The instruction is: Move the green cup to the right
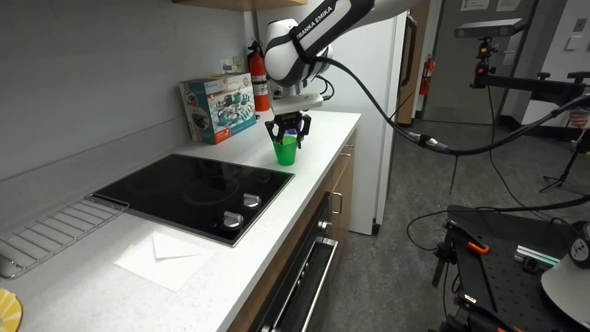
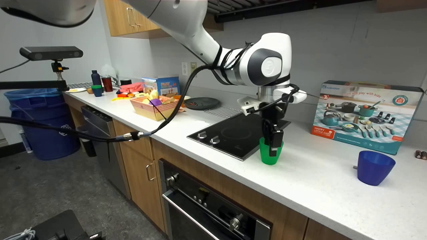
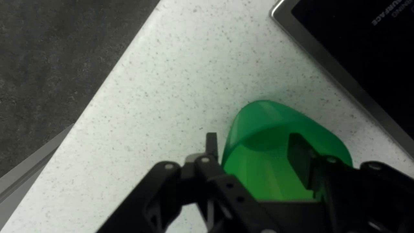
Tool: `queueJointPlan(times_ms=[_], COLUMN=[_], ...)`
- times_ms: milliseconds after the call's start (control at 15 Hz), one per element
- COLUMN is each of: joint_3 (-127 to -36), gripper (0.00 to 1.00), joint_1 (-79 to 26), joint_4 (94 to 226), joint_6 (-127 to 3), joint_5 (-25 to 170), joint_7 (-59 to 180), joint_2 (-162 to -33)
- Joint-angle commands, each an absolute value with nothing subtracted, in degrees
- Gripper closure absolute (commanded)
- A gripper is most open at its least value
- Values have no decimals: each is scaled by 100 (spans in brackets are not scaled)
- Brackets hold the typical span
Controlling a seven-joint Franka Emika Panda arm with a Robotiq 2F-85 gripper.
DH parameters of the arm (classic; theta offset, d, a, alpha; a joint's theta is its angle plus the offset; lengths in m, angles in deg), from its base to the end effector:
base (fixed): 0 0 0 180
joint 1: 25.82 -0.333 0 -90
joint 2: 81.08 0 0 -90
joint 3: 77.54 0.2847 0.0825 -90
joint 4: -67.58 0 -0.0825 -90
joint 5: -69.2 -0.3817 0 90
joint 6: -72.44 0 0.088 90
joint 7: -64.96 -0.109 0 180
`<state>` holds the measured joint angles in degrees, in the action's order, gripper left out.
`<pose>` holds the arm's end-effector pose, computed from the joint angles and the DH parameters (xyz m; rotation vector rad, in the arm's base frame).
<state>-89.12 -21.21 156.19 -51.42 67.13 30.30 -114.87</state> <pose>0.6626 -0.1722 0.2887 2.7801 -1.2947 0.0765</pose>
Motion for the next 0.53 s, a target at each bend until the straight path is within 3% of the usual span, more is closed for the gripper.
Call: queueJointPlan(times_ms=[0,133,467], joint_3=[-8939,-8955,-8928], gripper=[9,0,0], joint_1=[-2240,-2283,-2338], joint_4=[15729,15735,15716], joint_6=[-5083,-5096,-5086], joint_5=[6867,6942,7048], joint_7=[3032,3020,3019], joint_2=[-11292,-11238,-11073])
